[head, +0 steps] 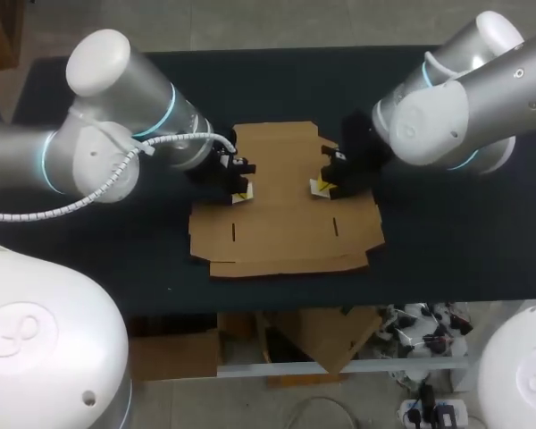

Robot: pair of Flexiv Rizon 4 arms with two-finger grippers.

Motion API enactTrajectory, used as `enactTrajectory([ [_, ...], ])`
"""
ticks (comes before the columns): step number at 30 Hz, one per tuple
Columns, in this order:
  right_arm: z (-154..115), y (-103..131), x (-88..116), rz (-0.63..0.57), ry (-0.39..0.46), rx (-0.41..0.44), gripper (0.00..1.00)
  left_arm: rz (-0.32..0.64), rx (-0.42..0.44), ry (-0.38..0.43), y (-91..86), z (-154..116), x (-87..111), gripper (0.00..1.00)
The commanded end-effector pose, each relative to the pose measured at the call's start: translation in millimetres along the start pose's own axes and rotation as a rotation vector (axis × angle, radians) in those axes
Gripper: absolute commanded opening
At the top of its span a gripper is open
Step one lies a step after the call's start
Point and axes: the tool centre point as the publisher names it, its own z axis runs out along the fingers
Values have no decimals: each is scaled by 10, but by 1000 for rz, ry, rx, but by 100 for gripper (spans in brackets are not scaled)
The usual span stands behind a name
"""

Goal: Assemble the packaging by folding the flat box into shape, placing the metal phone stand inside, and closing the box properly

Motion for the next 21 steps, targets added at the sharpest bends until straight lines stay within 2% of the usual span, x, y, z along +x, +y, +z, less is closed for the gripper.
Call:
enactTrajectory([
  [1,67,-1,8,9,-17,5,0,-4,1,-23,-39,101,27,0],
  [15,229,-12,-68,66,-44,48,0,-26,-5,-41,-15,162,-47,0],
  [21,134,-34,-24,59,-38,18,0,-30,4,-43,19,63,-61,0],
])
